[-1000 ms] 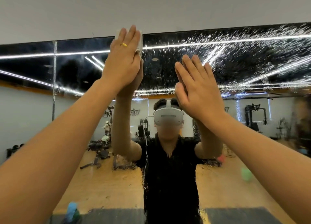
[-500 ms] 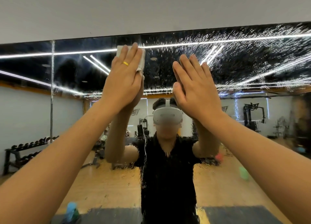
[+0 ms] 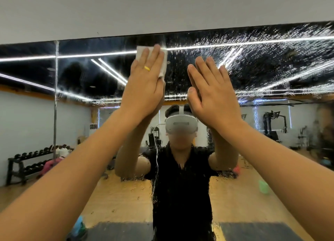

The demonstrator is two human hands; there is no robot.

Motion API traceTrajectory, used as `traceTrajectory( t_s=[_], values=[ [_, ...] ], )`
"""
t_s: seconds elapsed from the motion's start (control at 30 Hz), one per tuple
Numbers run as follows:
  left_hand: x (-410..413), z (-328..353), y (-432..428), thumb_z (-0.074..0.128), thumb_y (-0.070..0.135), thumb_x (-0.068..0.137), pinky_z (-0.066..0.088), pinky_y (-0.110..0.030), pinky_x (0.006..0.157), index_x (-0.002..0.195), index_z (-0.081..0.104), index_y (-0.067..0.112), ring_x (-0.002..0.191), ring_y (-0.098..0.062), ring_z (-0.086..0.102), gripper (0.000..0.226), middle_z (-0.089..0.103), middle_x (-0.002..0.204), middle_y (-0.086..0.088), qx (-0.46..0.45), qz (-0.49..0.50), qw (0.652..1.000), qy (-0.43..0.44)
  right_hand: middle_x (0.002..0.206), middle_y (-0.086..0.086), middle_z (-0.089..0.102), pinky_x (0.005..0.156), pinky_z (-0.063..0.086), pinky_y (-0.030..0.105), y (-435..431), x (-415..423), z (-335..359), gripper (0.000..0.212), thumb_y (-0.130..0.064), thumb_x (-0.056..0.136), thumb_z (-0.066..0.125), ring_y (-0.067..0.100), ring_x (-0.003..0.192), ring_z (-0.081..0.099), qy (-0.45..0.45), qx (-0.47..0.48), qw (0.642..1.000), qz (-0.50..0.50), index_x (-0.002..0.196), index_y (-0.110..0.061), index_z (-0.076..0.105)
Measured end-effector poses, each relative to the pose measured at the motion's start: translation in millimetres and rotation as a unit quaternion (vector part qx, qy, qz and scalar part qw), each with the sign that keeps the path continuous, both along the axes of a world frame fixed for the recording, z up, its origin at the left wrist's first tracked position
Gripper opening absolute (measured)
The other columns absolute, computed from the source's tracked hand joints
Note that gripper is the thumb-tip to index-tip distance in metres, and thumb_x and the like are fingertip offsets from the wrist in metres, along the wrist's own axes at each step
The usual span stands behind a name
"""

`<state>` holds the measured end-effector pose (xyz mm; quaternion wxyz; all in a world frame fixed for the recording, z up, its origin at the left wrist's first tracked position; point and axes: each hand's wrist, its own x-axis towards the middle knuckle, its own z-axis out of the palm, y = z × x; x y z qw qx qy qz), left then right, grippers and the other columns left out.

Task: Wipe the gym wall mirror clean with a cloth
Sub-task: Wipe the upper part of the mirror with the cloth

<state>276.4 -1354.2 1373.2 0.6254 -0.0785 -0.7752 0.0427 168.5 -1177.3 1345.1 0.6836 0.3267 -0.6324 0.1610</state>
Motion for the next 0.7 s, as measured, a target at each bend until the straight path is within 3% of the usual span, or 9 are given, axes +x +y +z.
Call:
traceTrajectory(
  t_s=[0.17, 0.5, 0.7],
  values=[
    [2.5, -39.9, -9.2, 0.031, 0.029, 0.105, 0.009, -0.047, 0.13, 0.165, 0.018, 0.014, 0.16, -0.02, 0.001, 0.063, 0.011, 0.173, -0.002, -0.036, 0.005, 0.999, -0.032, 0.17, 0.008, 0.022, 0.129, 0.005, 0.048, -1.1, 0.1, -0.5, 0.06, -0.037, 0.106, 0.034, 0.026, 0.159, 0.012, 0.001, 0.002, 1.0, 0.002, 0.162, -0.016, 0.031],
    [-3.5, 65.0, 19.8, 0.031, 0.021, 0.111, -0.005, -0.04, 0.127, 0.166, 0.011, 0.015, 0.16, -0.024, -0.006, 0.059, 0.003, 0.174, -0.002, 0.003, 0.032, 0.999, -0.027, 0.169, 0.009, 0.025, 0.129, 0.007, 0.049, -0.5, -0.1, 0.5, 0.059, -0.038, 0.105, 0.035, 0.027, 0.158, 0.014, 0.008, 0.001, 1.0, 0.008, 0.16, -0.015, 0.034],
    [-4.6, 33.7, 18.4, 0.035, 0.017, 0.109, 0.0, -0.045, 0.13, 0.165, 0.011, 0.015, 0.16, -0.023, -0.005, 0.061, 0.002, 0.174, -0.003, -0.002, 0.021, 1.0, -0.013, 0.169, 0.009, 0.026, 0.129, 0.01, 0.051, -3.4, 0.0, -0.6, 0.06, -0.038, 0.105, 0.034, 0.028, 0.158, 0.016, 0.015, -0.002, 1.0, 0.011, 0.16, -0.015, 0.035]
  ],
)
